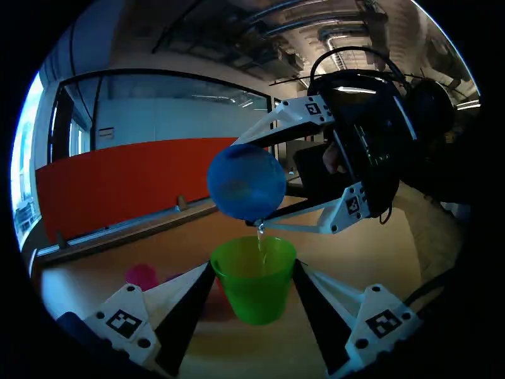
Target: Pour water
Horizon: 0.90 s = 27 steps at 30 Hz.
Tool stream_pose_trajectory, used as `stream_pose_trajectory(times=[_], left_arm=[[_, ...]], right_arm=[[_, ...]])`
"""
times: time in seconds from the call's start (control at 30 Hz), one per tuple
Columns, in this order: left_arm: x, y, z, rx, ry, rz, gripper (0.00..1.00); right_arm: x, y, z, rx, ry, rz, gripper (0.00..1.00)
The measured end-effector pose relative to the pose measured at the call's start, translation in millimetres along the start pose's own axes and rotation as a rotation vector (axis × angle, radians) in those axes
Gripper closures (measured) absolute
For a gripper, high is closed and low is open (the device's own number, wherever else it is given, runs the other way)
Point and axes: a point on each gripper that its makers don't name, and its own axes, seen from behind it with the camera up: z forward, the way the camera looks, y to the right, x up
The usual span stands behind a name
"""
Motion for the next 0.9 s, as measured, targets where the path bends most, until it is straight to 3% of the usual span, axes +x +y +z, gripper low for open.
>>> stream_pose_trajectory(times=[0.9], left_arm=[[-2.3,0.0,-1.4,0.000,-0.003,0.001,0.13]], right_arm=[[1.8,2.4,-0.5,-0.003,-0.003,-0.060,0.10]])
